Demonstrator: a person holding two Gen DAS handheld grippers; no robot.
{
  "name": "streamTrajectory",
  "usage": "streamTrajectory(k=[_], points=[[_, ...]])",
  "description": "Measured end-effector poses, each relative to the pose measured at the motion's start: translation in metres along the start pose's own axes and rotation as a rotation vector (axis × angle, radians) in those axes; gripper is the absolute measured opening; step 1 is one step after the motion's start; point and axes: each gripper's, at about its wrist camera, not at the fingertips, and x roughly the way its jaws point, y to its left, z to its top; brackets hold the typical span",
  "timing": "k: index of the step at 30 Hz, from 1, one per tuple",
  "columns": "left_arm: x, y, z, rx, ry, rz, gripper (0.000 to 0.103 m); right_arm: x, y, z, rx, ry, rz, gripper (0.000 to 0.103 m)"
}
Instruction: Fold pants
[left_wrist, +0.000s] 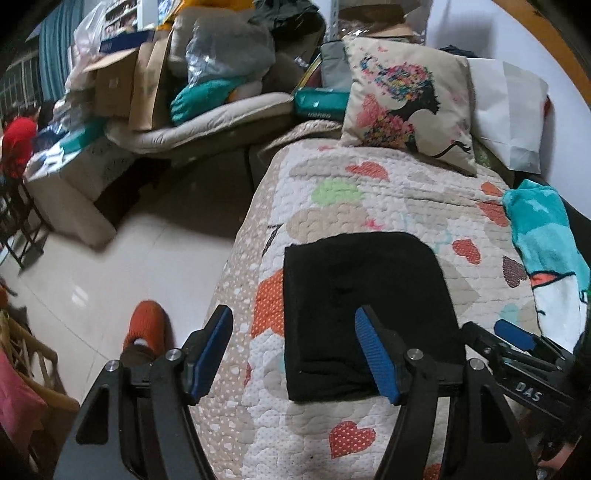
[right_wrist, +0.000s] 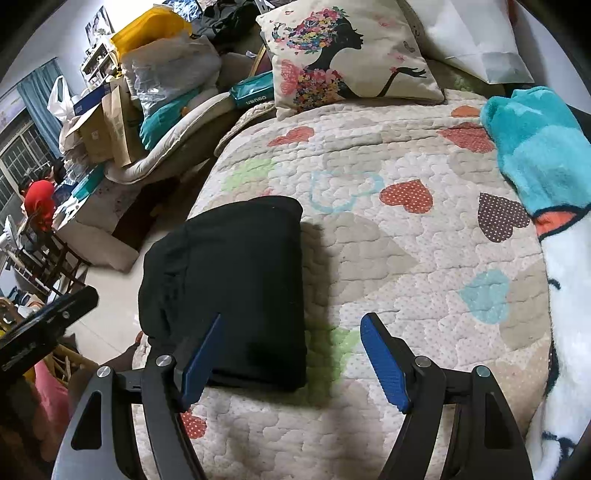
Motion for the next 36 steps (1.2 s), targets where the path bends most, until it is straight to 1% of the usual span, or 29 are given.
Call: streamTrajectory(k=[4,7,11,26,36], points=[[-0.012,-0.007,0.001,0.021,-0.041,-0.023,0.068,0.000,0.002,0.000,-0.012,-0.007,-0.009,0.080],[-0.019,-0.012,0.002,0.025,-0.056,-0.042,0.068,-0.001,0.002,0.000,-0.016,-0.012,-0.014,0.080],[-0.022,-0.016,0.002,0.039,-0.067,-0.046,0.068,-0.002,0.002,0.000,-0.018,-0.017,-0.017,0.080],[-0.014,-0.018,-0.003,0.044,-0.043,-0.052,0.068,0.001,0.002,0.001,-0.019,-0.004,-0.018,0.081],[0.001,-0.008,-0.005,0.013,0.012,-0.068,0.068,0.006,0.000,0.000,-0.022,0.008,-0.023,0.081]])
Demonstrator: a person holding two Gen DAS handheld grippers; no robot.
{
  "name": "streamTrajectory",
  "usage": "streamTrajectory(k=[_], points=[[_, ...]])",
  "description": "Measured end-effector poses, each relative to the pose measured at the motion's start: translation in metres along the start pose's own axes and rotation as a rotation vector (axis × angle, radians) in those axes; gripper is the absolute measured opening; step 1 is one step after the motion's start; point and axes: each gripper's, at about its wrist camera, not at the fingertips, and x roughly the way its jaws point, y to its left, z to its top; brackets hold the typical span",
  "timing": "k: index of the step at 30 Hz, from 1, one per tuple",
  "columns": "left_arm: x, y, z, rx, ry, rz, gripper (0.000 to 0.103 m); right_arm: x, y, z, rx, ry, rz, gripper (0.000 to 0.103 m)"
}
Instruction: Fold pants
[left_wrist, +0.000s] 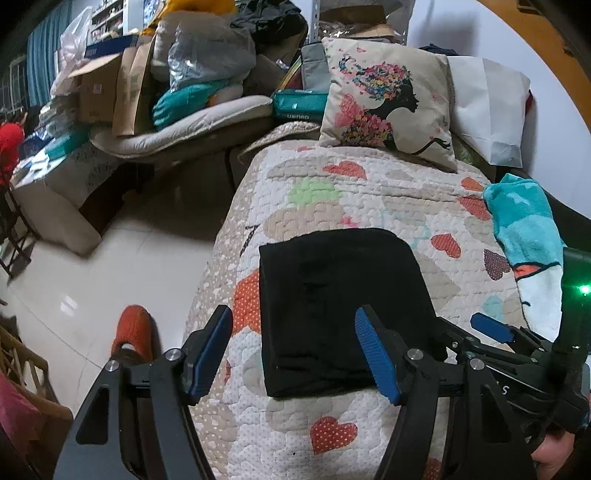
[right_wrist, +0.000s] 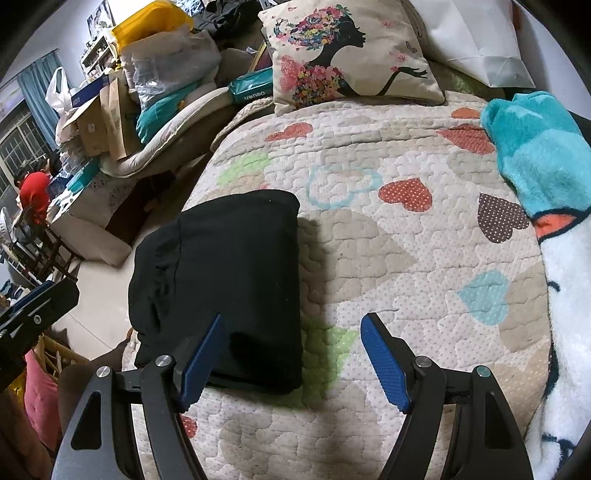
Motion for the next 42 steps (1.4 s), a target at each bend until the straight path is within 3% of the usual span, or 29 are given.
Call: streamTrajectory(k=[6,11,18,23,29,33,34,36,38,42], points=[[0.025,0.026,0.005,-0.118,0.098,-0.097,0.068,0.000,-0.002,0.003,0.010,0.001,0.011,0.081],[0.064,0.045,0.015,-0.190,0.190,-0.190,0.068,-0.004,-0.007,0.027,0.037,0.001,0.047,0.081],[0.111,0.059,0.013,-0.263,0.279,-0.289,0.068,0.027,-0.019,0.059,0.100,0.119,0.135,0.083],[0.137,0.063,0.003,-0.272,0.326,-0.328,0.068,0.065,-0.027,0.063,0.136,0.193,0.202,0.083],[0.156,0.073,-0.001,-0.346,0.331,-0.404,0.085,0.104,-0.032,0.058,0.240,0.251,0.369,0.083],[0.157,0.066,0.001,-0.339,0.316,-0.426,0.088,0.120,-0.030,0.056,0.255,0.245,0.441,0.083],[0.155,0.062,0.002,-0.327,0.316,-0.444,0.084,0.122,-0.030,0.055,0.257,0.236,0.452,0.084],[0.152,0.052,0.003,-0.284,0.327,-0.442,0.052,0.123,-0.029,0.054,0.263,0.216,0.470,0.084],[0.149,0.045,0.005,-0.249,0.328,-0.423,0.041,0.124,-0.023,0.054,0.260,0.232,0.499,0.060],[0.134,0.039,0.015,-0.242,0.305,-0.406,0.035,0.109,-0.014,0.057,0.209,0.203,0.467,0.045]])
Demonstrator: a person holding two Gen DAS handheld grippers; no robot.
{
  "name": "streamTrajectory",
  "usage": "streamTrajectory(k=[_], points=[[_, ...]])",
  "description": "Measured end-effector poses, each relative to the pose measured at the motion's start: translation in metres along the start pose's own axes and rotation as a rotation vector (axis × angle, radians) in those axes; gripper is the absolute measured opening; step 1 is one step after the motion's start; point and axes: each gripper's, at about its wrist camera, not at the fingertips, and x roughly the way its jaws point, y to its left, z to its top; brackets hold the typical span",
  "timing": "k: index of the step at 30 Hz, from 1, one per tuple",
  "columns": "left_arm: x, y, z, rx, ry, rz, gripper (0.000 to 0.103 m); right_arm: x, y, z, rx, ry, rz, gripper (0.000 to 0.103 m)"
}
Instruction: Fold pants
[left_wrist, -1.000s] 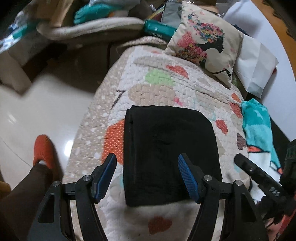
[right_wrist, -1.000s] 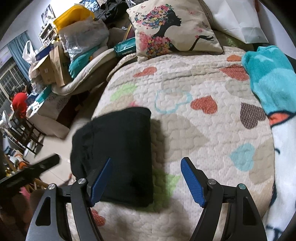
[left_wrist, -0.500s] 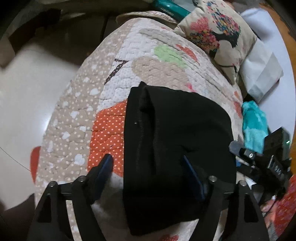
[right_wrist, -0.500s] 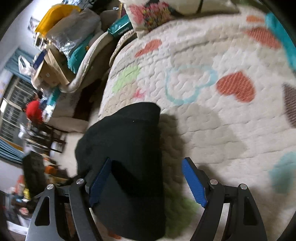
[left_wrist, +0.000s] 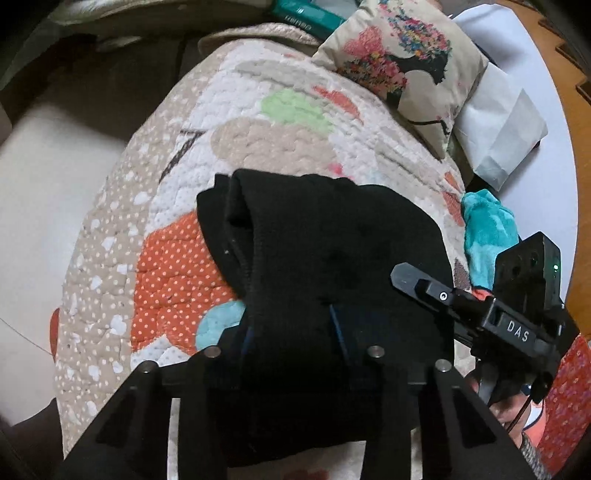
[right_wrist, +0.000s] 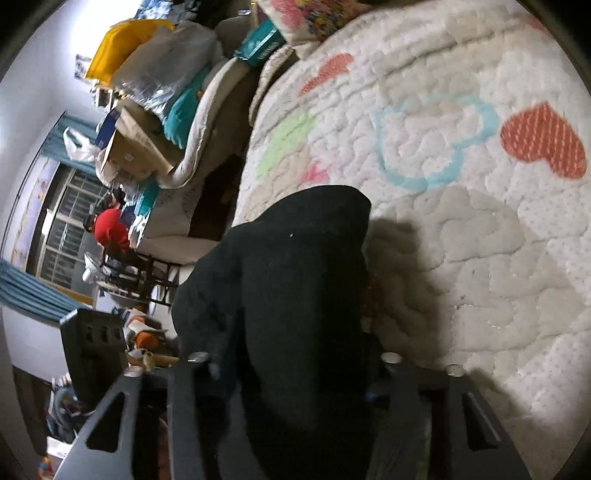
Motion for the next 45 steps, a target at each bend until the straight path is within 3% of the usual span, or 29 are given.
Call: streamTrajectory(k=[10,21,25,28,37,45], points=[[-0.001,-0.039,0.031,0.056,-0.020,0.003,0.035,-0.035,0.024,0.017,-0.090,-0.119,-0.068,0.043],[0.031,-0.082,0.072,0.159,-0.033,-0.018,0.035,-0.064,0.005,0.069,-0.073,-0.116,-0.188,0.043],[0.043,-0.076,0.079,0.149,-0.055,-0.035,0.035,-0.060,0.000,0.084,-0.068,-0.131,-0.194,0.043],[0.062,-0.066,0.089,0.104,-0.025,-0.031,0.035,-0.050,-0.003,0.090,-0.067,-0.145,-0.198,0.043],[0.088,-0.074,0.098,0.162,-0.038,0.105,0.035,-0.017,-0.026,0.110,-0.018,-0.157,-0.251,0.043],[0.090,-0.073,0.098,0.163,-0.040,0.109,0.035,-0.013,-0.031,0.106,0.001,-0.187,-0.268,0.044]])
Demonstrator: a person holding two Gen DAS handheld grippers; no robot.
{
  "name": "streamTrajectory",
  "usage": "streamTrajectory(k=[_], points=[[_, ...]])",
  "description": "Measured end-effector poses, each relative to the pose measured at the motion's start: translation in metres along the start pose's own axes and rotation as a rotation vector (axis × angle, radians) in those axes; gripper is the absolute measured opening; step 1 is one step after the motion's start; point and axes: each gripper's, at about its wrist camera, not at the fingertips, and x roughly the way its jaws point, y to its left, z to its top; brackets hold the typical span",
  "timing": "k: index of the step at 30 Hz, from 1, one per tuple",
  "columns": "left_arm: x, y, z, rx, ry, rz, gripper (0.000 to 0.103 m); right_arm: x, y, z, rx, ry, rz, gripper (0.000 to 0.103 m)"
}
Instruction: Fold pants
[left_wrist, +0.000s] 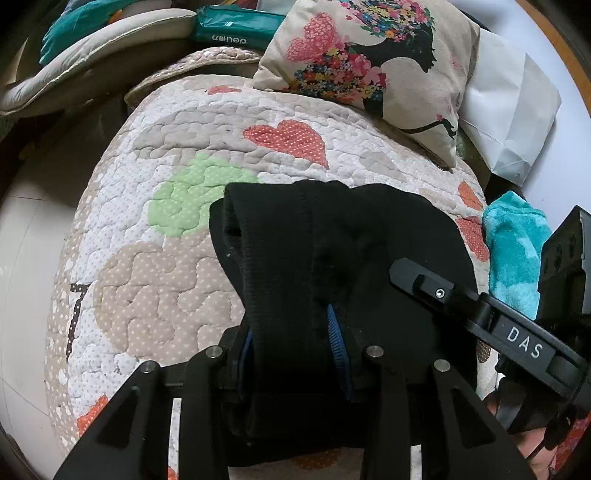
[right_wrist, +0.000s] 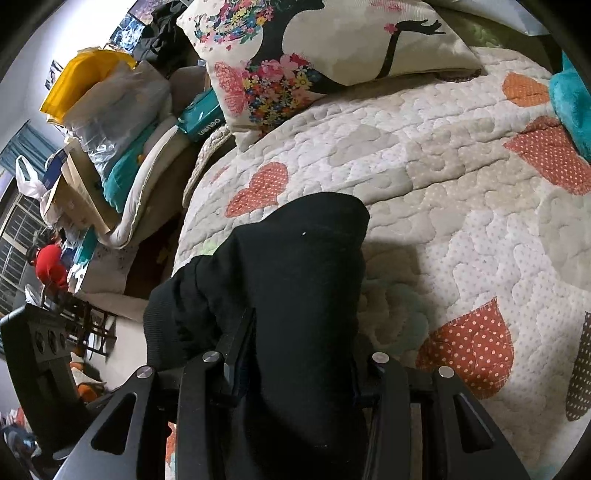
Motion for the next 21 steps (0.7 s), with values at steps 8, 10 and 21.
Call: streamTrajectory(k=[8,10,21], points=[[-0.0048,-0.0031,-0.0035,0.019,-0.010,0.014,0.035,-0.0031,0.0009,-0.0062,-0.042,-0.020,0.006,0.046],[-0.0066,-0.0023,-0.0036,0.013,-0.012,0.012,0.035,-0.0043,0.0017,-0.0073,-0.047,-0.024,0.010,0.046],[-0.0066,0.0008,-0.0035,0.007,-0.010,0.013,0.035,-0.0053,0.0096,-0.0085,-0.077,-0.046,0.005,0.047]])
